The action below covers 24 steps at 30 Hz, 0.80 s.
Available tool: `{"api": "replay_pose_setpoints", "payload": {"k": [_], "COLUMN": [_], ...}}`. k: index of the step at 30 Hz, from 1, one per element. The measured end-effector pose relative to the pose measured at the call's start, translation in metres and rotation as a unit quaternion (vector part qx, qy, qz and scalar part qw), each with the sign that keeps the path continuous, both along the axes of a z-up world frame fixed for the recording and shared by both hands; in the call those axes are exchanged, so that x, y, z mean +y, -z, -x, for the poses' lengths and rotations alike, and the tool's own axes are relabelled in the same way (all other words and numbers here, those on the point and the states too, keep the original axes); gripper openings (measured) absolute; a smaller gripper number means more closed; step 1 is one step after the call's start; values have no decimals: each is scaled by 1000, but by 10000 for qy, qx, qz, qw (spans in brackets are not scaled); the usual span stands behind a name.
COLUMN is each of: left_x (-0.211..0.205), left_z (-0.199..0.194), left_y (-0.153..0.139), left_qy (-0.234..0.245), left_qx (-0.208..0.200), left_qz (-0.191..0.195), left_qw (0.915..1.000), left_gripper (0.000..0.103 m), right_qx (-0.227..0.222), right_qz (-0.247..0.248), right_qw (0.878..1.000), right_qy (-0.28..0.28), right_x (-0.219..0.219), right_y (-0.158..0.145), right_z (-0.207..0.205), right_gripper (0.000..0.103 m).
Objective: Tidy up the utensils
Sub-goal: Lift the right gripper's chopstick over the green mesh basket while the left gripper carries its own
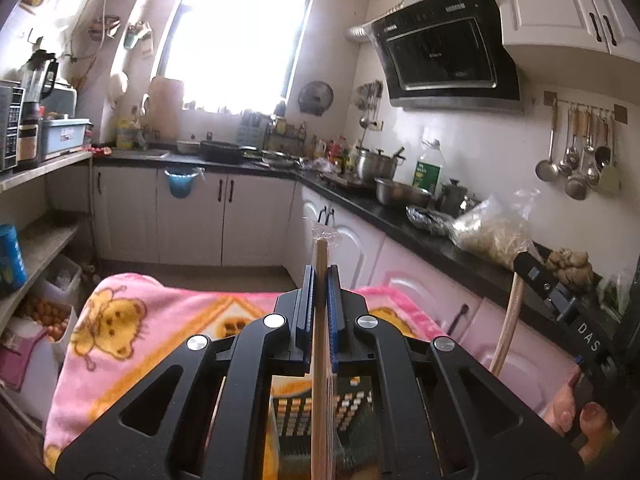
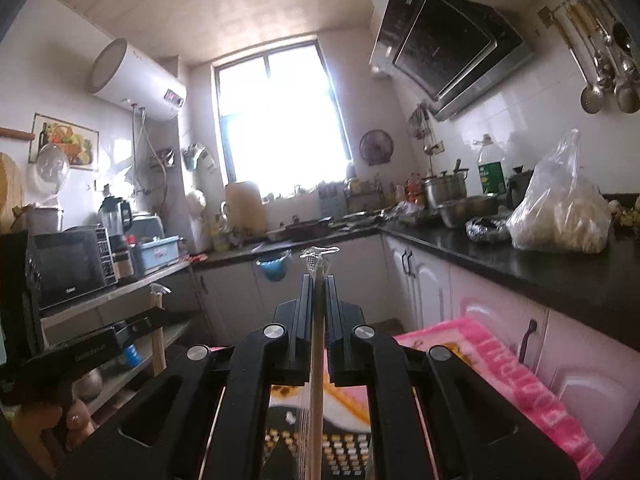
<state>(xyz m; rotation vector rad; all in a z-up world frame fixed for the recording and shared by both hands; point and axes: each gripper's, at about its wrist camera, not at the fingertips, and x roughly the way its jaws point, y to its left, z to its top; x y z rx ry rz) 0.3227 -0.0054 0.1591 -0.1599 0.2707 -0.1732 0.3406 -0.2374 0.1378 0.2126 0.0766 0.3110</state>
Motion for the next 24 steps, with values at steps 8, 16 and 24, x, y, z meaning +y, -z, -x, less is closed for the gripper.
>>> {"api": "replay_pose_setpoints", "payload": {"k": [8, 16, 24], "left_x": [1, 4, 6], "left_z": [-20, -37, -46], "left_y": [4, 30, 58], "left_qy": [-164, -285, -242], "left_qx": [-281, -309, -122], "left_qz": [48, 4, 21], "left_qw": [9995, 9991, 9996], "left_gripper": [1, 1, 1], "right_qx": [-174, -166, -233], "right_qz": [118, 153, 371], "right_qw": [9994, 9986, 9975], "right_qy": [268, 485, 549], "right_x": [6, 13, 26], "right_y": [5, 32, 59], "right_z": [-28, -45, -46], "right_gripper": [6, 6, 6]}}
